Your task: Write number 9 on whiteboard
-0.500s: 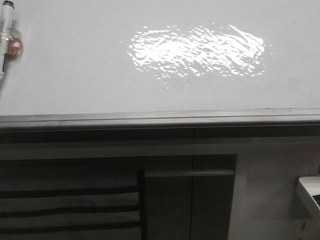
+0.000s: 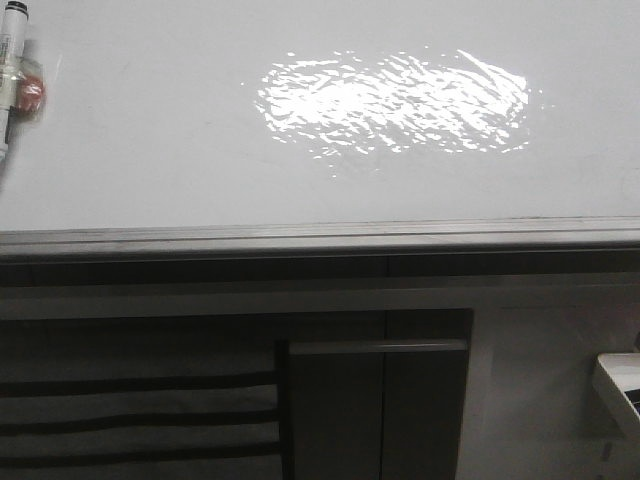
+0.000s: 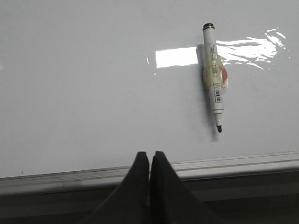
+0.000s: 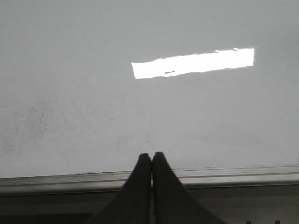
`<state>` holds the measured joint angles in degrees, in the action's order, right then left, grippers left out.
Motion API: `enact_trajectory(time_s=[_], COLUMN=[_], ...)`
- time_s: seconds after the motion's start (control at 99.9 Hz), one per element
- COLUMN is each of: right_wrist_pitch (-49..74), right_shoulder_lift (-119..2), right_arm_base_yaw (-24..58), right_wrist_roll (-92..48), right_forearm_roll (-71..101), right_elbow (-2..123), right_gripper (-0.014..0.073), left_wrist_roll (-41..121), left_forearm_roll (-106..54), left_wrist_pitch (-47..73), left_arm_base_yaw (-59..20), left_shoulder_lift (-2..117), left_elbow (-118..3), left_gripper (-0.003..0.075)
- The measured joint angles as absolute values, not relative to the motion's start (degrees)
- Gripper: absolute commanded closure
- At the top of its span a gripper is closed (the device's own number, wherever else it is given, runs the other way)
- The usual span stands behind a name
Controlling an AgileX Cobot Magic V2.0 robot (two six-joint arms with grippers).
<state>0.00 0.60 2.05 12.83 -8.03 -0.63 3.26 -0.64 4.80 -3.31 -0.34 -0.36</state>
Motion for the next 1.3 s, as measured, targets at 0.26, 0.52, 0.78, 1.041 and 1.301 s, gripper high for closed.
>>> enact_trajectory(time_s=[0.26, 0.52, 0.78, 1.041, 1.301], right_wrist_pitch=[0.0, 0.0, 11.5, 24.7, 27.1], right_shoulder_lift=[0.6, 0.6, -1.4, -14.7, -22.1], right_arm_base_yaw=[2.0, 2.0, 2.0, 2.0, 2.0], right_wrist_roll=[12.8, 12.8, 12.8, 12.8, 12.8], right_forearm_roll=[-8.0, -8.0, -8.0, -11.8, -13.5], right_elbow=[-0.6, 0.0, 14.1, 27.9, 31.3], right_gripper=[0.0666, 0.0666, 0.0666, 0.0666, 0.0666], left_wrist_roll=[3.3, 3.3, 3.3, 3.3, 3.3], left_forearm_roll=[-0.6, -6.6, -7.5, -7.5, -7.5], left_wrist_pitch=[4.8, 2.8, 9.0, 16.3, 18.3], left_arm_base_yaw=[-3.3, -3.3, -3.3, -3.3, -3.3], left_shoulder_lift=[-0.3, -0.3, 0.0, 10.9, 17.6], left_elbow=[-0.4, -0.8, -13.3, -28.1, -31.4], left_gripper=[0.0741, 0.0741, 0.0741, 0.0741, 0.0741])
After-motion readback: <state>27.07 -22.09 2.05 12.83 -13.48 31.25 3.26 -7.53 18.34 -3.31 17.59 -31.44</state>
